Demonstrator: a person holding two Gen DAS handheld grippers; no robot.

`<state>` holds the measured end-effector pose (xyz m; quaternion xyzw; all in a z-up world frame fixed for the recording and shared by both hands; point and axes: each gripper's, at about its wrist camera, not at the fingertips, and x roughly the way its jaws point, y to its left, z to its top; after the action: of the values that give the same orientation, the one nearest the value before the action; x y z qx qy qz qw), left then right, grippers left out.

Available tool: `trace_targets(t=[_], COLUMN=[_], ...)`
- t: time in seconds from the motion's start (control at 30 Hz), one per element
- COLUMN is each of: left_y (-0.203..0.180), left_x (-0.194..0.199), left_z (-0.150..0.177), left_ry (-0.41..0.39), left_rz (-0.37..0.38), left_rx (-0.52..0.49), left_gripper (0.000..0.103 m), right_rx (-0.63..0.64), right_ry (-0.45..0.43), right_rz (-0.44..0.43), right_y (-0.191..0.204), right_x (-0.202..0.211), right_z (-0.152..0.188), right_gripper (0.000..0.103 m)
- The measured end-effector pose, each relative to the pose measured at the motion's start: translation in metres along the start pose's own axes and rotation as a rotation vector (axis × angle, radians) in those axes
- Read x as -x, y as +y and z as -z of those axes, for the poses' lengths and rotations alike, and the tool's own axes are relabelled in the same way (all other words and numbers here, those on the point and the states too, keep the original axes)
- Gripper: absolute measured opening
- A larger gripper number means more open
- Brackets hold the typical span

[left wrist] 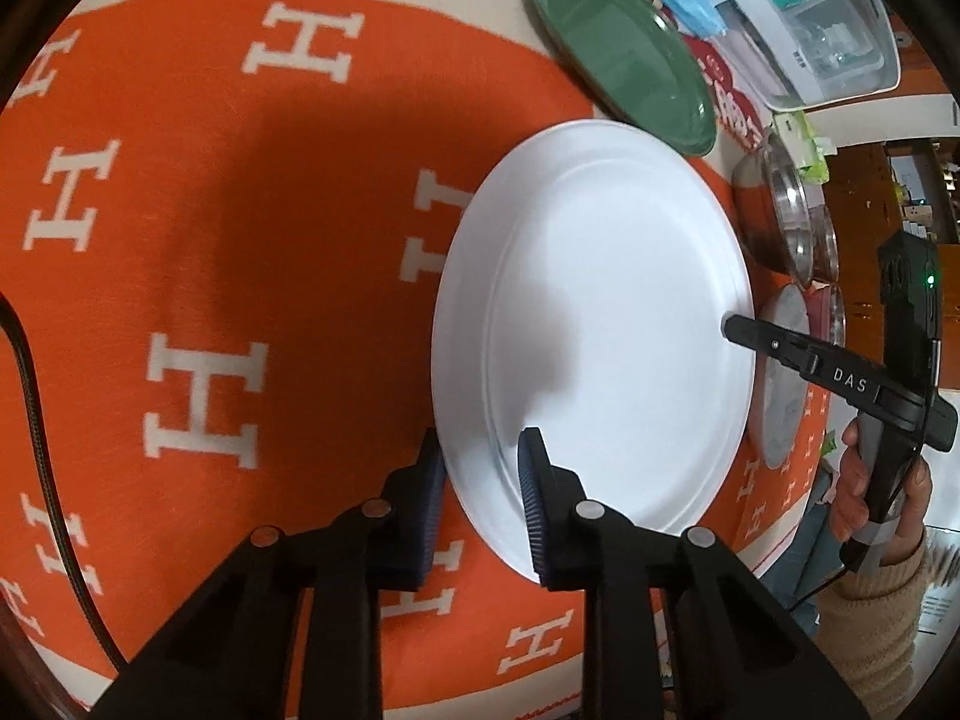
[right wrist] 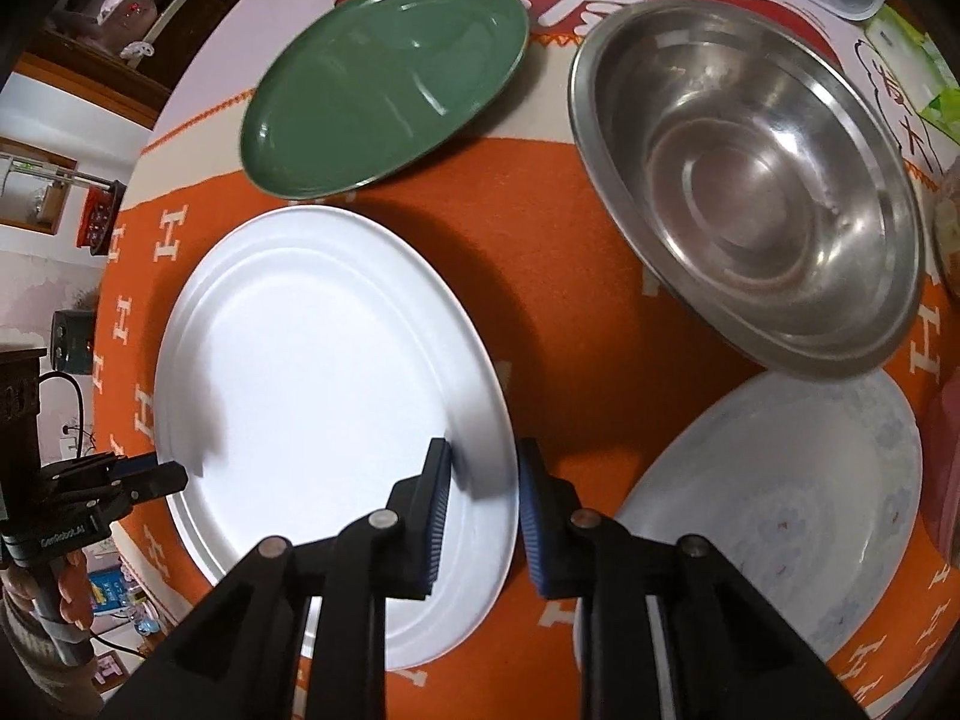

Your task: Organize plates and bowls

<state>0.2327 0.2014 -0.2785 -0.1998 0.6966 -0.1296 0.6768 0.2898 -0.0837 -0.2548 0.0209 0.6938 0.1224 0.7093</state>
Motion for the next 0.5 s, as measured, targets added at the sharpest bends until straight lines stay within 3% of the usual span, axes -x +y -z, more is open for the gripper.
trace_targets(t=[0.3, 0.5], left_y=[-0.02, -0.029], left_x=[0.05, 0.078], left_z=[0.014, 0.038], left_ry=[-0.079, -0.108], left_rz=[-0.02, -0.021], left_rx=[-0.056, -0.115], left_gripper=[0.022, 0.022], right_rx=[-0.033, -0.059], right_ry=[-0.06, -0.11], right_rz=[-0.043, -0.107], right_y=[0.004, 0.011], right_x=[0.044, 0.073], right_z=[0.027, 0.072], right_gripper=[0.02, 0.019])
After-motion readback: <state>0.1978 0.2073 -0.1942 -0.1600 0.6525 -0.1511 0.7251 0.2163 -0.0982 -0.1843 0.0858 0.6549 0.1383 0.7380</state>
